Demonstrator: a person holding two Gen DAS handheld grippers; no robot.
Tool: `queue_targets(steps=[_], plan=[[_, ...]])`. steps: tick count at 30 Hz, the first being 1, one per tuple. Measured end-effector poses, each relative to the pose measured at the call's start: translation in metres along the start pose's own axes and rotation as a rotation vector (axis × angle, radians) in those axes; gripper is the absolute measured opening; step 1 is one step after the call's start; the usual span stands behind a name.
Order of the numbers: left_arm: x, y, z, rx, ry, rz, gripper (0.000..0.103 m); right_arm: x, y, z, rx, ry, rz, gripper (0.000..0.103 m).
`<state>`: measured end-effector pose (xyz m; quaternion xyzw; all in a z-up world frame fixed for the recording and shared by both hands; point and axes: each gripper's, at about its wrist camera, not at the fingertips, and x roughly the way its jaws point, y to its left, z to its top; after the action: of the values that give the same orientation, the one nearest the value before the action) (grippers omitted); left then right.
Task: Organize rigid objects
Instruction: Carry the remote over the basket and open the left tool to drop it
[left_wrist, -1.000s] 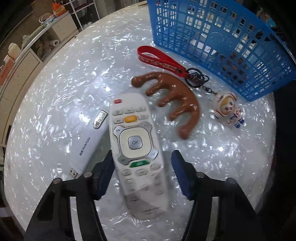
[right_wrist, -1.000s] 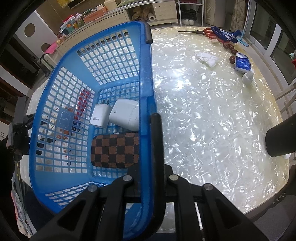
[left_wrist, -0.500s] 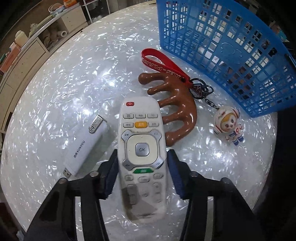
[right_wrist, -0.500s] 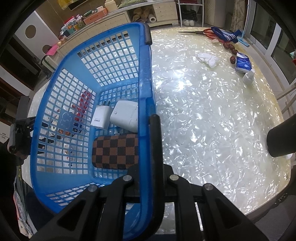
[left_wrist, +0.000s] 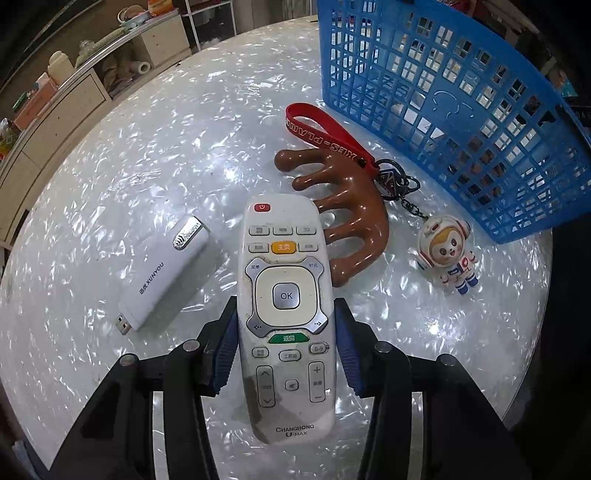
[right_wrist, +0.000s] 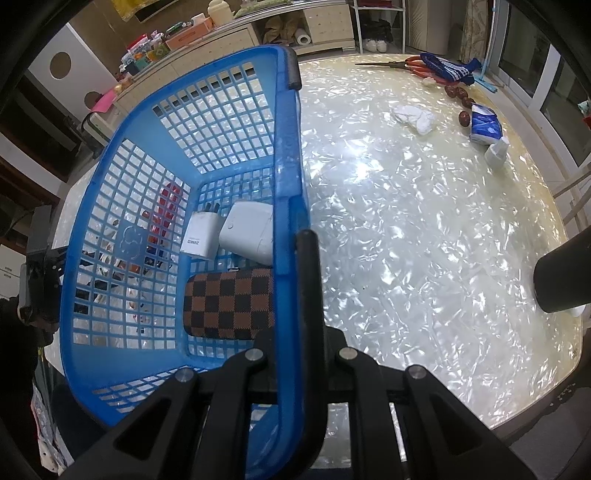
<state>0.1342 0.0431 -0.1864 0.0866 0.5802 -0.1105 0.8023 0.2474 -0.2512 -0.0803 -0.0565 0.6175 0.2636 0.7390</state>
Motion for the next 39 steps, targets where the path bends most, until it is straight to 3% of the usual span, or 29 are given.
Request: queue_targets(steps=[10,22,33,39], plan=[[-0.028,-0.007,-0.022,-0.007,-0.021,0.001,0.052,-0.001,0.0,-0.001,0.0,0.001,-0.008,0.009],[-0.085,-0.007,-0.034,-0.038,-0.113,0.001,0.052,-0.003,0.0,-0.001,-0.001,-0.002,-0.01,0.009],[-0.15,-0.037,0.015,0.051,-0.231,0.04,0.052,-0.007,-0.004,-0.002,-0.004,-0.013,0.007,0.009],[-0.17,-0.065,0.049,0.119,-0.293,0.007,0.052,-0.008,-0.004,-0.002,-0.01,-0.014,0.018,0.009]])
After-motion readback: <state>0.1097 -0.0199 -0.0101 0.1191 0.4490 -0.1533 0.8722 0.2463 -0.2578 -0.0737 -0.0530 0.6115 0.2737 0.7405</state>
